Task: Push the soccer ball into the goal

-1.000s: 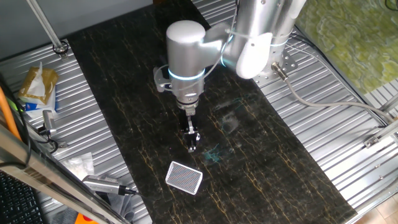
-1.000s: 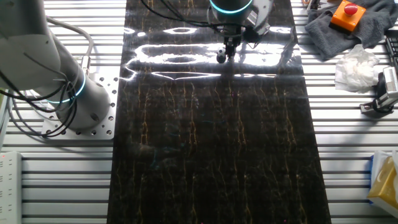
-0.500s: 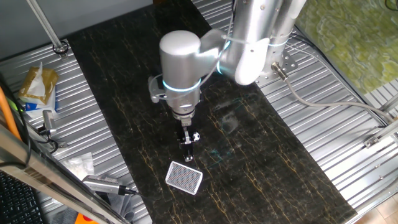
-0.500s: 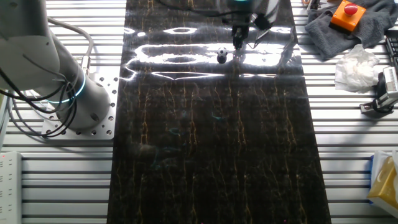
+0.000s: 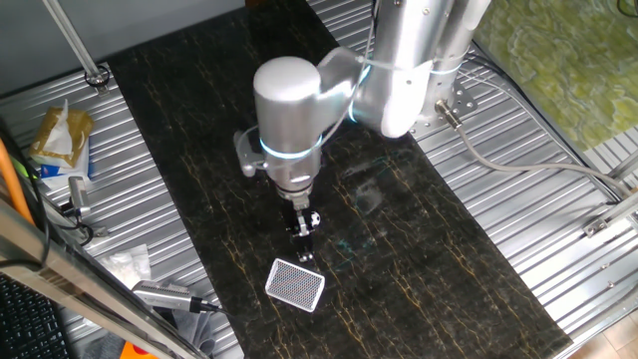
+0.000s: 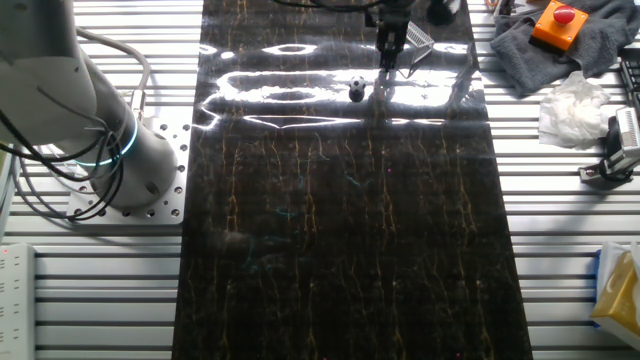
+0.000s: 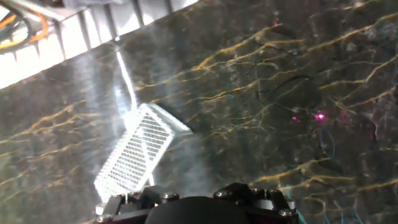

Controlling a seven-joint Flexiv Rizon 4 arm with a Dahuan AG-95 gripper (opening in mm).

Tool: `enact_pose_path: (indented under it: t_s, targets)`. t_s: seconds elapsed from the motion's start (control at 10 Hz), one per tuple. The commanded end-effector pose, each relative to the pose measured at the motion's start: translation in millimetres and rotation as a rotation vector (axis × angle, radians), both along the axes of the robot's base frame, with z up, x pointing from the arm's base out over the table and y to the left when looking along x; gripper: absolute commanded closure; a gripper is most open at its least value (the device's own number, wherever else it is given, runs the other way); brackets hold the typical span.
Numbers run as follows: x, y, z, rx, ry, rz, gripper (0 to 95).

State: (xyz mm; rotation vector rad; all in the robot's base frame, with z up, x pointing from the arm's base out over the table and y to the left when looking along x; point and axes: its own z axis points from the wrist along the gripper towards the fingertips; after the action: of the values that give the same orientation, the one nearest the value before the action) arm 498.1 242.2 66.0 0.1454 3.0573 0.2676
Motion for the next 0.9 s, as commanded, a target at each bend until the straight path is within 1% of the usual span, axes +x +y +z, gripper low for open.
enact_pose_path:
  t_s: [0.1, 0.2, 0.3, 0.4, 0.5, 0.6, 0.7, 0.8, 0.9]
  targets:
    - [-3.6, -0.8, 5.8, -0.365, 0.001, 0.490, 19.0]
    - [-4.1, -0.3, 9.0, -0.410, -0.021, 0.604, 19.0]
    - [-4.4, 0.0, 11.2, -0.418, -0.051, 0.698, 19.0]
    - [-4.8, 0.2, 13.0, -0.425, -0.103, 0.823, 38.0]
    - [-5.4, 0.2, 14.6, -0.408, -0.153, 0.929, 38.0]
    - [-5.9, 0.0, 16.1, -0.382, -0.200, 1.010, 38.0]
    - [-6.0, 0.1, 16.2, -0.376, -0.220, 1.055, 38.0]
    - [-6.0, 0.1, 16.2, -0.365, -0.230, 1.072, 38.0]
    - [-6.0, 0.1, 16.2, -0.366, -0.231, 1.078, 38.0]
